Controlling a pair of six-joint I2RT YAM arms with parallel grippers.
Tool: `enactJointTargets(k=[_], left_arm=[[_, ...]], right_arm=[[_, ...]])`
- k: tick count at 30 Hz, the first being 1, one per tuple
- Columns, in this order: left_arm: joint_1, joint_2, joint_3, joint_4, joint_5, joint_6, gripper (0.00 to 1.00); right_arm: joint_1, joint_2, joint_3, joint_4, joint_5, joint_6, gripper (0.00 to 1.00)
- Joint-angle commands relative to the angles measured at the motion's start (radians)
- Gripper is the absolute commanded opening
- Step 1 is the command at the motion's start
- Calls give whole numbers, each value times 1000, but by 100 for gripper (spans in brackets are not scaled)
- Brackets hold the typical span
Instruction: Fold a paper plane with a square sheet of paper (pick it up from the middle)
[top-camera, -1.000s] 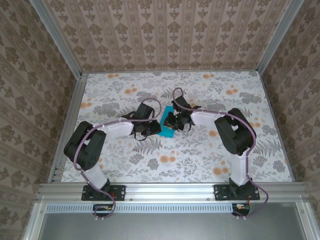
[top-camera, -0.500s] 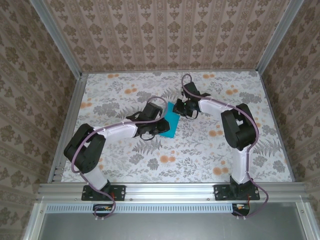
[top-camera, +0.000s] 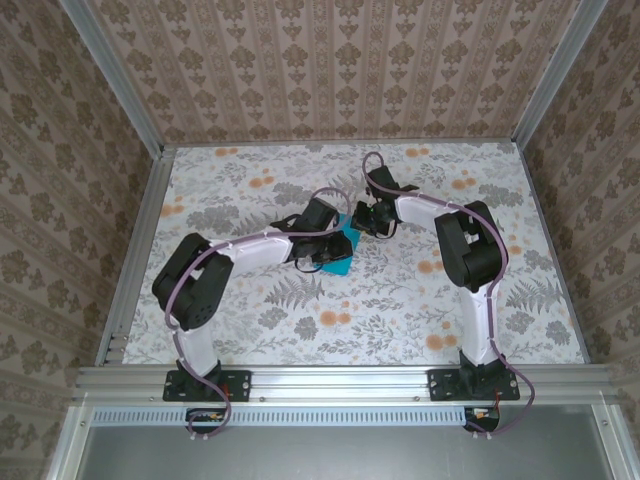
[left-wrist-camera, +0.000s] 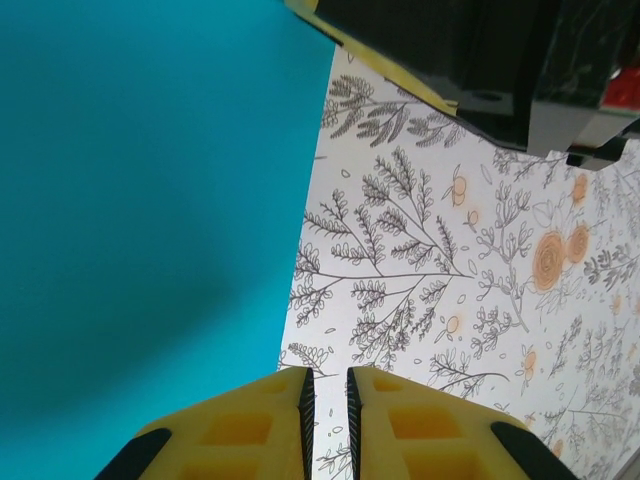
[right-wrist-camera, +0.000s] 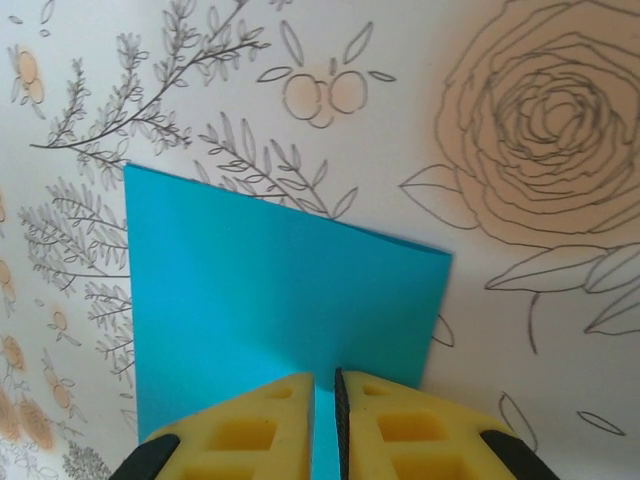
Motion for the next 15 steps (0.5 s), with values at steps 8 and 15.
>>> enactJointTargets(k=[8,15], left_arm=[[-14,62,63,-48,51,10,19],[-23,138,113,-52,71,6,17]], right_arm=[[0,-125,-173,27,64,146,15],[-2,-188,-235,57,20,179,16]])
